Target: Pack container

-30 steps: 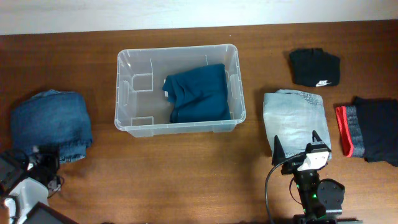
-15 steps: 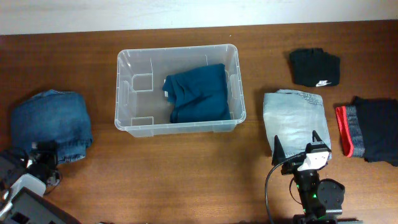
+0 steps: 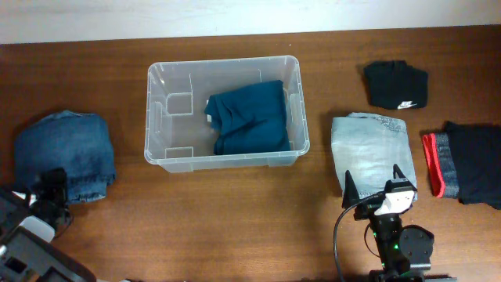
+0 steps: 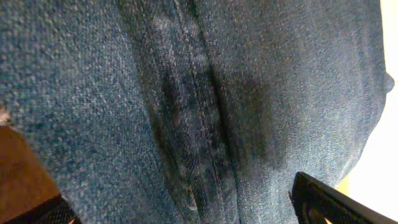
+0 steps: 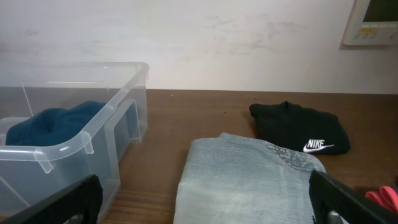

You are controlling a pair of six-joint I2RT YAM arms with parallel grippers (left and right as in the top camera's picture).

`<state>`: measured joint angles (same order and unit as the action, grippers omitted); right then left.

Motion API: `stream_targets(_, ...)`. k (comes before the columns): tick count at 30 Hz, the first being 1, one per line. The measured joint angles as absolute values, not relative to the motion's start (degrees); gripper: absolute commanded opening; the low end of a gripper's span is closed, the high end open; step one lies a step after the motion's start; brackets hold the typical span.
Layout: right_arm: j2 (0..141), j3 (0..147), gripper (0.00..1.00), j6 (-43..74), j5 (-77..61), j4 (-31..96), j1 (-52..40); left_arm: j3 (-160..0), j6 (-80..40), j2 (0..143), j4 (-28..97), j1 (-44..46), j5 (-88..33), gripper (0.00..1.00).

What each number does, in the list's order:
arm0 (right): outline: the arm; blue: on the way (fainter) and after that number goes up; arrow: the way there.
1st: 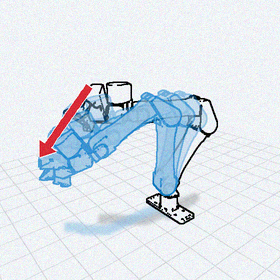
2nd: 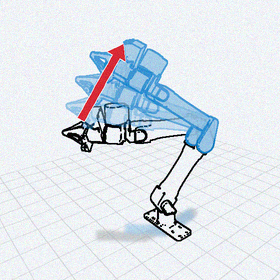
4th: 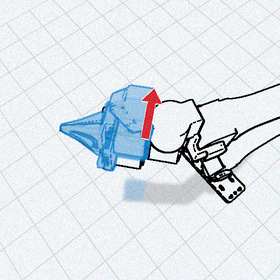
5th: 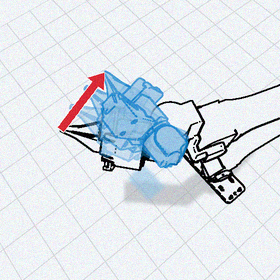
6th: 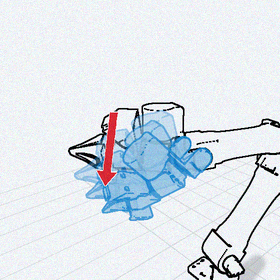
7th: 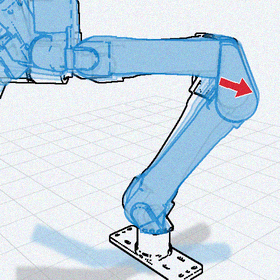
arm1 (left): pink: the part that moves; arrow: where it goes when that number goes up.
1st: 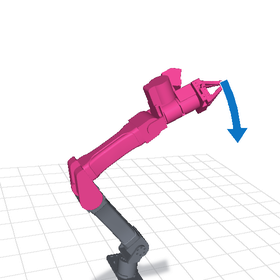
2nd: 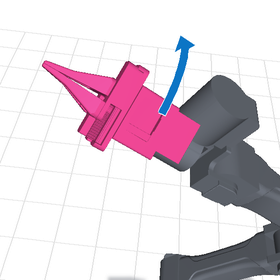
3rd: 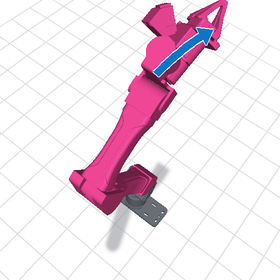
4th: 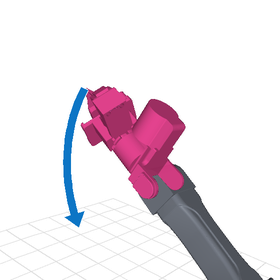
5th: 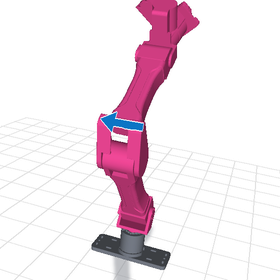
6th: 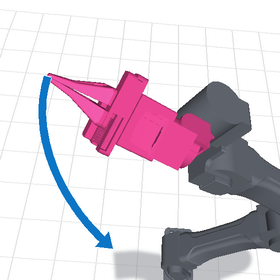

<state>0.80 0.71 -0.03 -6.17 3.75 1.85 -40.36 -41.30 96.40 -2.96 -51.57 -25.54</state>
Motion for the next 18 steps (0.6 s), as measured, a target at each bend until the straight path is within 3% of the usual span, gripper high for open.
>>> stream_targets(16,0.8,0.7,0.99,0.0,-6.2,3.7,1.8,-41.2,-43.2,99.3,-8.2,-51.6,-27.7,0.99)
stream_targets(18,0.8,0.7,0.99,-0.1,-6.2,3.7,1.8,-41.2,-43.2,99.4,-8.2,-51.7,-27.7,0.94)
